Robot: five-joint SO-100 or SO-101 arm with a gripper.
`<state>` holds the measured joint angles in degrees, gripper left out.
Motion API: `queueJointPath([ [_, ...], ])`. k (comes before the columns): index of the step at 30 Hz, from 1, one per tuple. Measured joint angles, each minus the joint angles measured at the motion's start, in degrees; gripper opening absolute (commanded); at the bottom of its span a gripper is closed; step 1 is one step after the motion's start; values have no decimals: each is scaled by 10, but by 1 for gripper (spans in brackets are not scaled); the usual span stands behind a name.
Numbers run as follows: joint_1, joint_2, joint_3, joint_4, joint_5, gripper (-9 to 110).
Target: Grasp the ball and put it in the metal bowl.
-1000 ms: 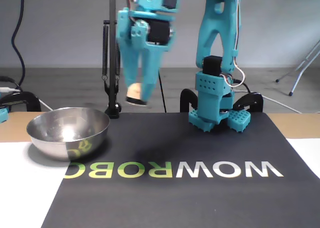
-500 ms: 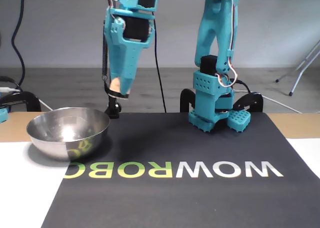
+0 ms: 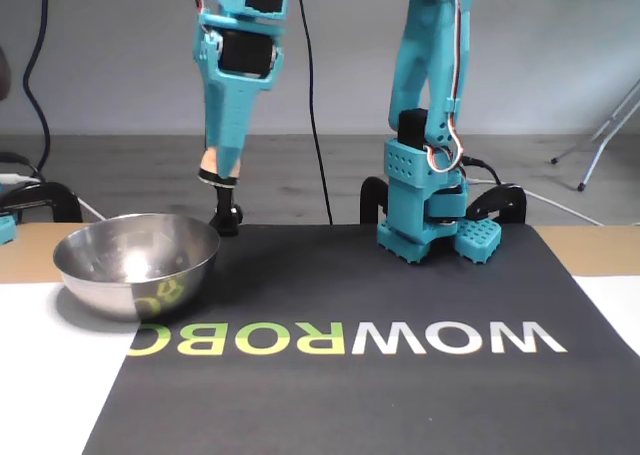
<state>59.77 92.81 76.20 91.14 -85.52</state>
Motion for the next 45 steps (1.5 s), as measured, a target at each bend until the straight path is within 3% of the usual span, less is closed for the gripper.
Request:
queueJointPath([
  [20, 84, -214, -209, 0, 0, 22],
  [40, 124, -308, -241, -1, 0, 22],
  [45, 130, -320, -241, -22, 63, 22],
])
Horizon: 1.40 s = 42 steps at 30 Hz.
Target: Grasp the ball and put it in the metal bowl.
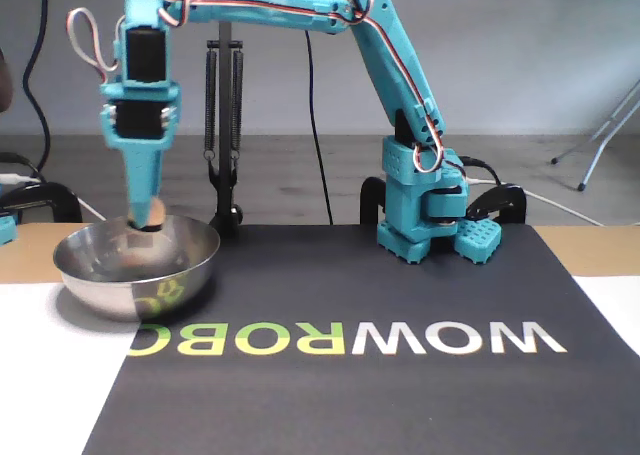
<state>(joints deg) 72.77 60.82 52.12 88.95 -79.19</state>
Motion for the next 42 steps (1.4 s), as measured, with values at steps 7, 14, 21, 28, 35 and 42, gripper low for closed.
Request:
queueJointPath([
  [7, 1, -16, -2, -82, 196, 22],
  [14, 1, -26, -2, -154, 359, 22],
  [21, 1, -26, -2, -163, 439, 22],
  [28, -8, -26, -2, -163, 500, 22],
  [35, -17, -26, -2, -141, 533, 22],
  [42, -17, -26, 1, -91, 533, 22],
])
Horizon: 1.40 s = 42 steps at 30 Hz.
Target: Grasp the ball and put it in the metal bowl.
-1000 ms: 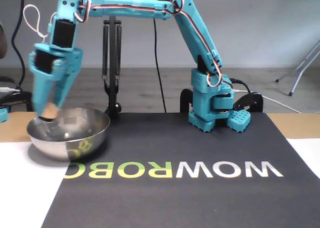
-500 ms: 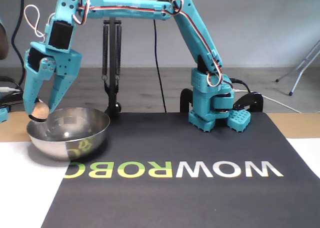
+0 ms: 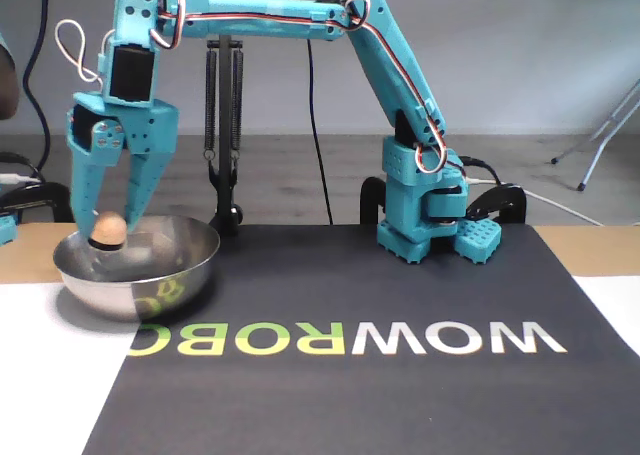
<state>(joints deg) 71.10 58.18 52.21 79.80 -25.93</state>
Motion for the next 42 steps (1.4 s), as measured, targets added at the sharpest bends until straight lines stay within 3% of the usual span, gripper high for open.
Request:
queueJointPath([
  [6, 0, 0, 22, 1, 5, 22],
  [14, -4, 0, 22, 8, 112, 22],
  [42, -4, 0, 22, 9, 117, 23],
])
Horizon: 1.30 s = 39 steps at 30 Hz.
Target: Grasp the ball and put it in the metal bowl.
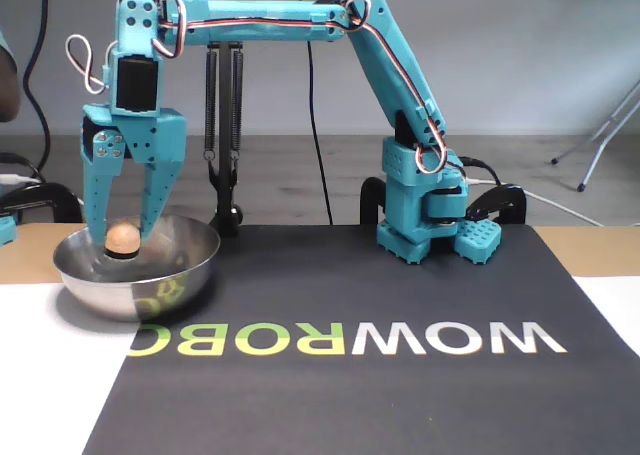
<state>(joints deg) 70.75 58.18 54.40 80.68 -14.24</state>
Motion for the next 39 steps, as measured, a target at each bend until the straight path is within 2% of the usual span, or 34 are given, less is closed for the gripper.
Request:
queueJointPath([
  [9, 0, 0, 0, 0, 0, 23],
  [15, 0, 0, 0, 0, 0, 49],
  [39, 0, 0, 0, 0, 0, 51],
])
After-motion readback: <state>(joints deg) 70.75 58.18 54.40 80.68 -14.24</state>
